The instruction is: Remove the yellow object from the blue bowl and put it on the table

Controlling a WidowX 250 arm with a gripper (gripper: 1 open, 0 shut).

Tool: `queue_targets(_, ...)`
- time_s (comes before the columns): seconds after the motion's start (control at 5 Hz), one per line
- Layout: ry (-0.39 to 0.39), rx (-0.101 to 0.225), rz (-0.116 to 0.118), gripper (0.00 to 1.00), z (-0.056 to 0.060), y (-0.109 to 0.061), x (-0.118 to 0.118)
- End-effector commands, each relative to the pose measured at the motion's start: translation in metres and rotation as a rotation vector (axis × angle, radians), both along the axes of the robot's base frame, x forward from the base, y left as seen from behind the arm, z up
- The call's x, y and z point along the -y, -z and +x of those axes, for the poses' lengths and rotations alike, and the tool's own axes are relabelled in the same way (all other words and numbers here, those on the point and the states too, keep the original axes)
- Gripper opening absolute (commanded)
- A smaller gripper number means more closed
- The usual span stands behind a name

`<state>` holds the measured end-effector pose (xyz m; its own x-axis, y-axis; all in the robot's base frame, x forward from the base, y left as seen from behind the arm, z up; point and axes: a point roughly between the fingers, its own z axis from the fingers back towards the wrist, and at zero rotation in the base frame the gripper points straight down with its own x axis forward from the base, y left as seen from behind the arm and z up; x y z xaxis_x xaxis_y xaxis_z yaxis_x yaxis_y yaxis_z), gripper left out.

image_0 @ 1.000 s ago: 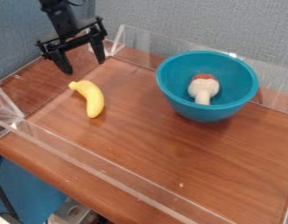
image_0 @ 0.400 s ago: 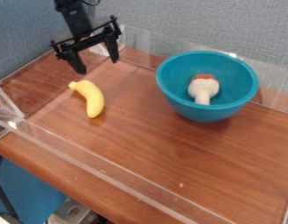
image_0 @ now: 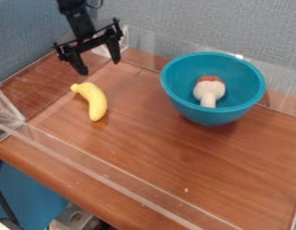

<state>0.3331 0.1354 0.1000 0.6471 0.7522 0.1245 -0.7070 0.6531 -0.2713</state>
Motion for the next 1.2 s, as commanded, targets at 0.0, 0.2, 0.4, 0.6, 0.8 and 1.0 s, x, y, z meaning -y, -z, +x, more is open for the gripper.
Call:
queue_targets(0.0, 0.021, 0.050, 0.047, 1.00, 0.006, -0.013, -0.004)
queue_targets(0.2, 0.028, 0.047, 0.060, 1.00, 0.005, -0.009, -0.005)
queue_targets(0.4, 0.038, 0.043, 0.071, 1.00, 0.002, -0.006, -0.004)
queue_targets(0.6, 0.063, 0.044, 0.078, 1.00, 0.001, -0.014, 0.012)
queue_targets(0.8, 0.087, 0.051, 0.079, 1.00, 0.004, -0.027, 0.020)
queue_targets(1.0, 0.046, 0.050, 0.071, 1.00, 0.002, -0.033, 0.017)
